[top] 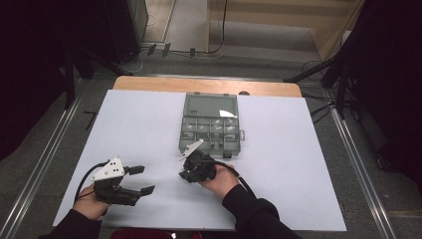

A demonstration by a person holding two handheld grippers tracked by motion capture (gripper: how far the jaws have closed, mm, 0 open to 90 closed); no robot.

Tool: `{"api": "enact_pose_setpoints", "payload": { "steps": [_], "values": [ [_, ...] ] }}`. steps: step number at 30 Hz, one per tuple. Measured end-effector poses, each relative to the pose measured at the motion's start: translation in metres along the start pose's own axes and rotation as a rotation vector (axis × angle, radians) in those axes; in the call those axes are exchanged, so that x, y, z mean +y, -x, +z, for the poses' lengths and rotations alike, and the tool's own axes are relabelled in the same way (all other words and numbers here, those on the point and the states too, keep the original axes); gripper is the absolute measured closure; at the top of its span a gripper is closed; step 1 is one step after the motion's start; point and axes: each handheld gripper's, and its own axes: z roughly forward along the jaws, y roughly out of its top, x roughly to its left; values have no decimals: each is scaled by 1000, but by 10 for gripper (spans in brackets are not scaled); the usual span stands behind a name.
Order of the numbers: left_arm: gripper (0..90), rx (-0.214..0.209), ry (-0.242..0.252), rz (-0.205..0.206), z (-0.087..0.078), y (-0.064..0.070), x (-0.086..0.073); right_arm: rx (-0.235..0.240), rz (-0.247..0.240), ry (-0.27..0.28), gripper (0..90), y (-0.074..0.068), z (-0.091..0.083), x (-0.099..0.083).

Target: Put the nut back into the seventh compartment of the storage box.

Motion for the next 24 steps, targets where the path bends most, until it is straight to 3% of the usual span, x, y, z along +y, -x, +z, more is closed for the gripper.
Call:
{"api": "enact_pose_setpoints", "payload": {
  "steps": [8, 24],
  "values": [
    [227, -1, 3, 0, 0, 0, 0, 22, 27, 21, 712, 6, -7, 0],
    [227, -1, 0, 0, 0, 0, 0, 56, 90, 125, 712, 17, -47, 4]
  ]
}}
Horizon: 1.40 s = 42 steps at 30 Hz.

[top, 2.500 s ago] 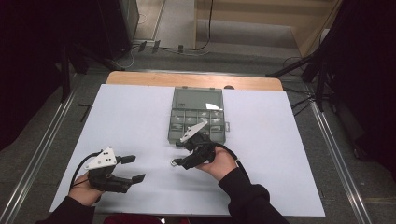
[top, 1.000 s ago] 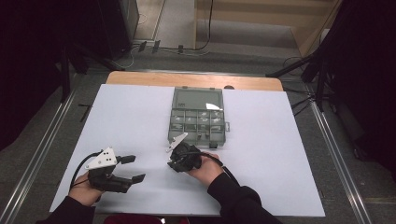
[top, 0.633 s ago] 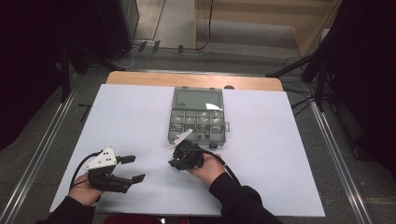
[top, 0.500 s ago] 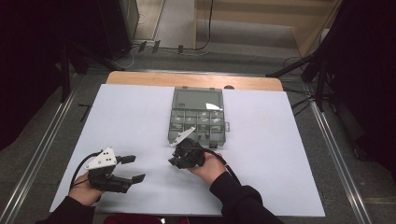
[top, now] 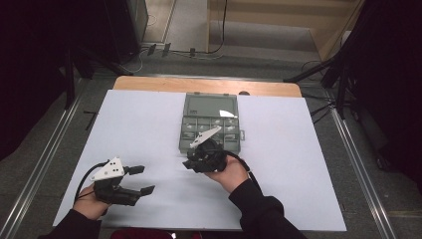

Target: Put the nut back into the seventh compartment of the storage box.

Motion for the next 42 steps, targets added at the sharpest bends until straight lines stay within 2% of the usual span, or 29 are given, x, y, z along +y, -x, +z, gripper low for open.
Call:
{"api": "enact_pose_setpoints", "payload": {
  "steps": [5, 8, 13, 26, 34, 39, 42],
  "values": [
    [227, 0, 10, -5, 0, 0, 0, -6, 21, -11, 712, 6, -4, -4],
    [227, 0, 5, -2, 0, 0, 0, -8, 36, 2, 711, 11, -10, -5],
    [227, -2, 13, -6, -1, 0, 0, -37, 37, 18, 712, 18, -19, -8],
    [227, -1, 6, -4, 0, 0, 0, -129, 113, 62, 712, 53, -52, -18],
    [227, 2, -2, -4, 0, 0, 0, -168, 127, 57, 712, 63, -52, -19],
    [227, 0, -1, -2, 1, 0, 1, -211, 152, 67, 712, 71, -53, -21],
    [227, 1, 3, -5, 1, 0, 0, -215, 159, 72, 711, 74, -53, -21]
  ]
}}
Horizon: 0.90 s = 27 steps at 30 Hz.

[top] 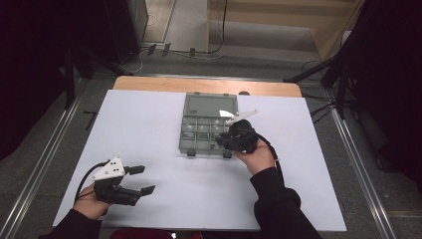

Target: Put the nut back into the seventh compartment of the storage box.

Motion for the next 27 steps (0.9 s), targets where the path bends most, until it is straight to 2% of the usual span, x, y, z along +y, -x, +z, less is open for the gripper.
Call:
{"api": "enact_pose_setpoints", "payload": {
  "steps": [6, 13, 26, 27],
  "values": [
    [227, 4, -10, -1, -1, -1, -1, -16, 2, 4, 711, 3, 7, 2],
    [227, 3, -3, -3, -1, -1, 0, -5, 3, -16, 711, 1, 16, 1],
    [227, 5, -4, -3, 0, -1, 0, 20, 13, -28, 699, 1, 21, 0],
    [227, 4, -5, -4, -1, -1, 0, 46, 24, -16, 540, 4, 22, 0]
  ]
}}
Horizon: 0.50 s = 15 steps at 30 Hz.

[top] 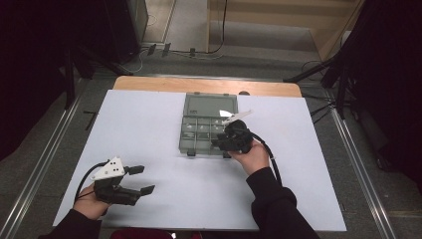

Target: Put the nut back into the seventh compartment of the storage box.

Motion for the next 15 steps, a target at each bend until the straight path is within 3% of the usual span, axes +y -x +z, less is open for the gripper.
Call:
{"api": "enact_pose_setpoints", "payload": {
  "steps": [2, 3, 5, 15],
  "values": [
    [227, 1, 1, 0, 0, 0, 0, 5, 3, 21, 426, 2, 0, 0],
    [227, 1, 1, 0, 0, 0, 0, 5, 3, 21, 426, 2, 0, 0],
    [227, 0, 3, -1, 0, 0, 0, 4, 17, 34, 339, 4, -1, 0],
    [227, -1, -1, 2, -1, 0, 0, 29, 6, 89, 318, 2, -12, 0]
  ]
}}
